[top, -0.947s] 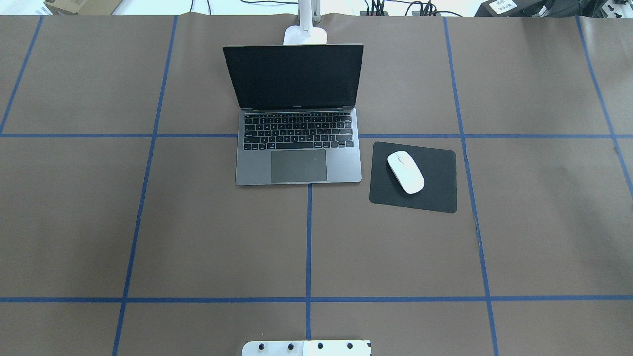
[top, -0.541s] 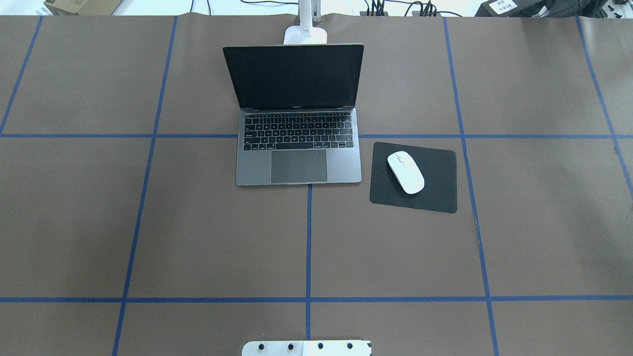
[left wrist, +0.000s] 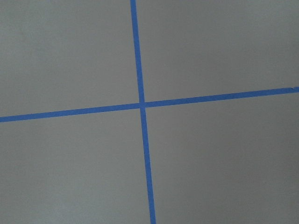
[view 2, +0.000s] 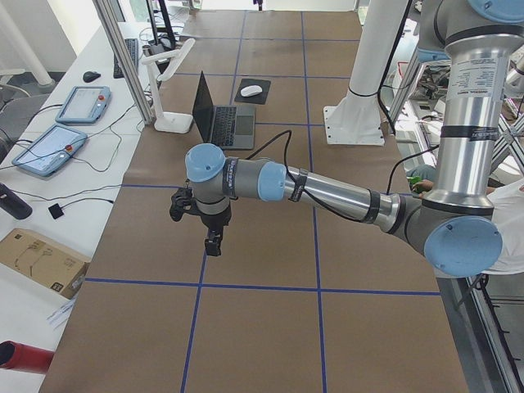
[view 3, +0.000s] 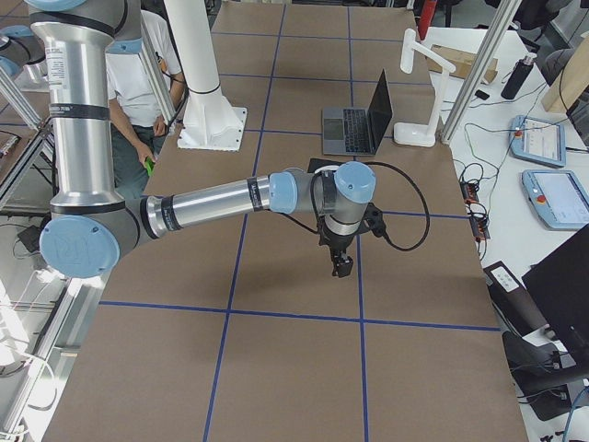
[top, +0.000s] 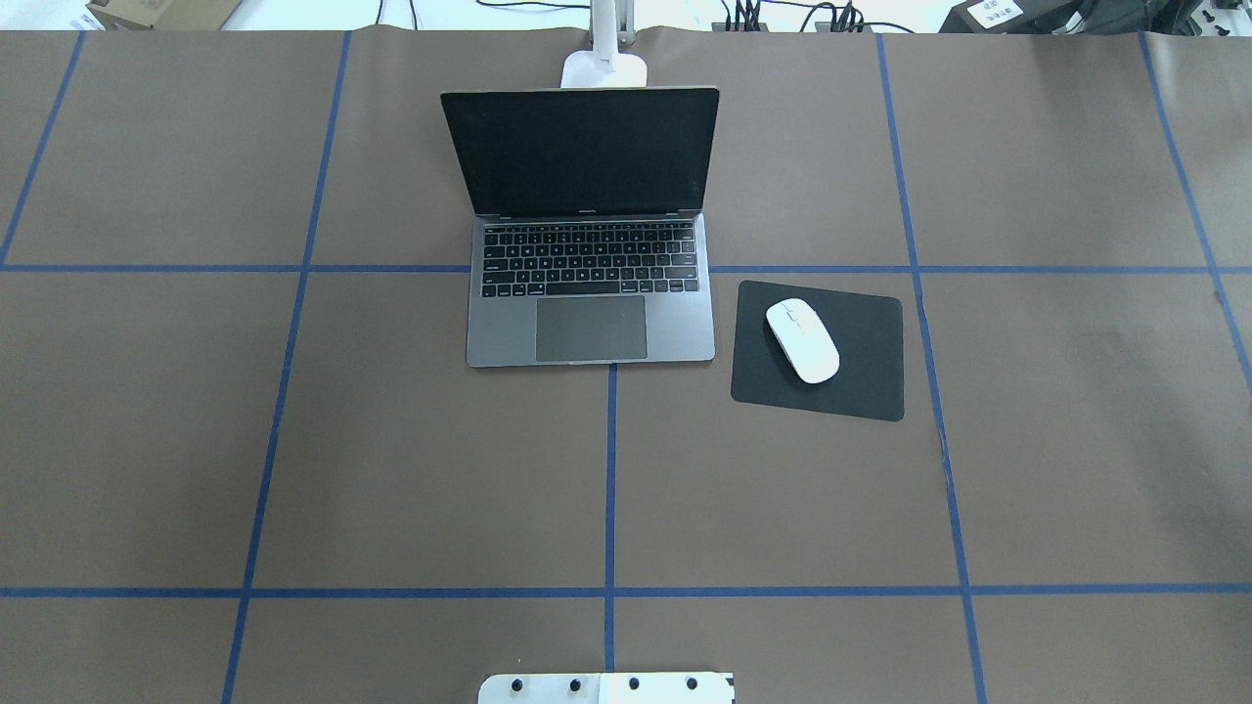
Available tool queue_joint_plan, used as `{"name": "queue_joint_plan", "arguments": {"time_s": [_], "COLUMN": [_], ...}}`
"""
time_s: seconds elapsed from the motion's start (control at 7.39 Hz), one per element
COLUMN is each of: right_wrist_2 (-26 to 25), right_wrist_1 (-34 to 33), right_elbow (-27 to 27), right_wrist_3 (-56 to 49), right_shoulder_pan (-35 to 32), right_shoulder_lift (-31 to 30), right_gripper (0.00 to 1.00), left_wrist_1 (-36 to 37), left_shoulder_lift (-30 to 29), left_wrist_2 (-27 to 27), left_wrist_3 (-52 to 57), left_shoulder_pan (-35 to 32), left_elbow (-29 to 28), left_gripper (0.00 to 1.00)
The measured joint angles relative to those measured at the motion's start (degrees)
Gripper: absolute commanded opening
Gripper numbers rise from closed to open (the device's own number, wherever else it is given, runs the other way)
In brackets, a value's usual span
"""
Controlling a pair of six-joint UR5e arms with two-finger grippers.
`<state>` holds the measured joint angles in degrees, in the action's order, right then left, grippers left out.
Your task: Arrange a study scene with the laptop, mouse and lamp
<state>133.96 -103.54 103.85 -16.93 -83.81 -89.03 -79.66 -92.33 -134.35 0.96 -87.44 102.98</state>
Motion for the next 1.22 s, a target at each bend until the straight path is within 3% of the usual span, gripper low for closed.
{"name": "queue_joint_plan", "arguments": {"time_s": [1.22], "right_wrist_2": [0.01], "right_wrist_1": [2.02], "right_elbow": [1.47], "right_wrist_3": [-0.14], "right_shoulder_pan": [-0.64], "right_shoulder_lift": [-2.36], "right_gripper": [1.00], "left_wrist_1": [-0.14], "left_shoulder_lift": [1.52], "left_wrist_2": [-0.74], "left_wrist_3": [-0.05], "left_shoulder_pan": [-0.01], "left_elbow": [0.21], "left_gripper": [1.00]}}
